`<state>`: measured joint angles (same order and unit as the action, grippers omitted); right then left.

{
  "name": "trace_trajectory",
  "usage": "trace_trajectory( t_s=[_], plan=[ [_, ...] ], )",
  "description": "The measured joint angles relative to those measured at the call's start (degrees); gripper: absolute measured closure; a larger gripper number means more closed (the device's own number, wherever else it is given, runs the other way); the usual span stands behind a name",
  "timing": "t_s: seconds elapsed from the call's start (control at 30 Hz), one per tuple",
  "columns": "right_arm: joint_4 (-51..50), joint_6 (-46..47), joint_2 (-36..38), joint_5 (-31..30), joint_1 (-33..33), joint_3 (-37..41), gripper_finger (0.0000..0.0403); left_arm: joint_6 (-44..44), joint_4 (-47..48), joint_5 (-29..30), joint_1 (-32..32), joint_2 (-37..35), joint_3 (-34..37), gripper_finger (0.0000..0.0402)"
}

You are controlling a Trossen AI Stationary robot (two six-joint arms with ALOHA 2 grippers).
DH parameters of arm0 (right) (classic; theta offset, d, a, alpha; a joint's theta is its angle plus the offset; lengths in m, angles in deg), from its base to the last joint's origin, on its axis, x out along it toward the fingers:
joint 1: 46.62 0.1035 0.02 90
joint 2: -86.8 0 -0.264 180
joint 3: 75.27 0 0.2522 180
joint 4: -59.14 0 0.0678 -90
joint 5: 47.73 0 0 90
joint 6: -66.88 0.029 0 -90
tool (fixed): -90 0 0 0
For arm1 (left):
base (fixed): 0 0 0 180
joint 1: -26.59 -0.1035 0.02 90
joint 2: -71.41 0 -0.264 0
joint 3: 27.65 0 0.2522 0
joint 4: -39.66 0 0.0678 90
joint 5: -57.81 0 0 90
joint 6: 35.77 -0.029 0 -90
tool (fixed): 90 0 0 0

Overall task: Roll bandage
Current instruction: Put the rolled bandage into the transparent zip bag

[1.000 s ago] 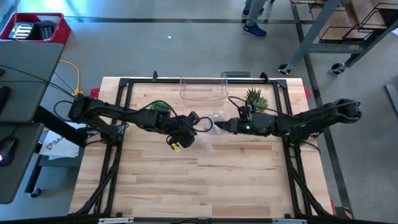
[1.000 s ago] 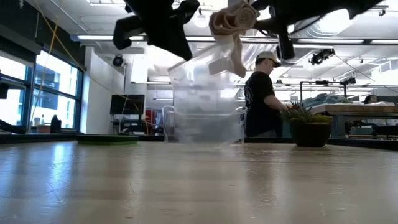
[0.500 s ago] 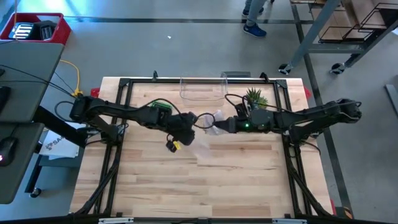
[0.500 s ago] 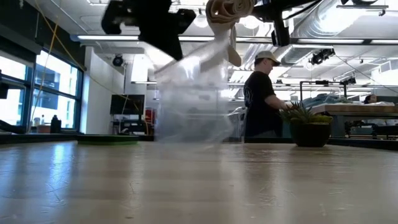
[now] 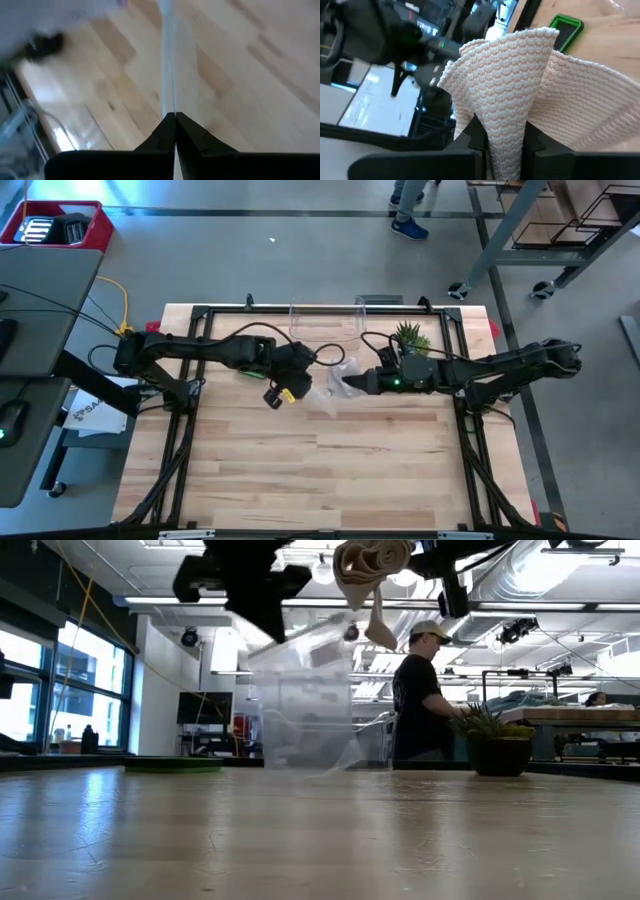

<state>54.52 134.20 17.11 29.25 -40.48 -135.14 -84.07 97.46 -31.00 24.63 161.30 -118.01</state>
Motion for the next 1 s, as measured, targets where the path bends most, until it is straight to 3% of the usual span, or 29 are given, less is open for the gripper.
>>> trace_trajectory(
  t_s=[0.1, 0.4, 0.7, 1.0],
  plan=[
    [1.1, 0.1, 0.0, 0.0, -1.3, 0.0, 0.0367, -2.4, -3.1, -2.9, 0.2, 0.0, 0.0, 0.0401],
    [10.5, 1.8, -2.0, 1.2, -1.2, -0.1, 0.0367, -3.5, -6.8, -4.0, 0.7, 6.6, -3.3, 0.0401],
    [9.2, 2.3, -2.7, -1.0, 0.8, -0.1, 0.0367, 8.8, -9.8, -5.6, -0.2, 9.4, -9.1, 0.0401],
    [0.6, 4.9, -2.6, 1.6, 1.9, 0.0, 0.0367, 9.1, -9.1, -6.5, -0.6, 7.0, -9.0, 0.0401]
  ],
)
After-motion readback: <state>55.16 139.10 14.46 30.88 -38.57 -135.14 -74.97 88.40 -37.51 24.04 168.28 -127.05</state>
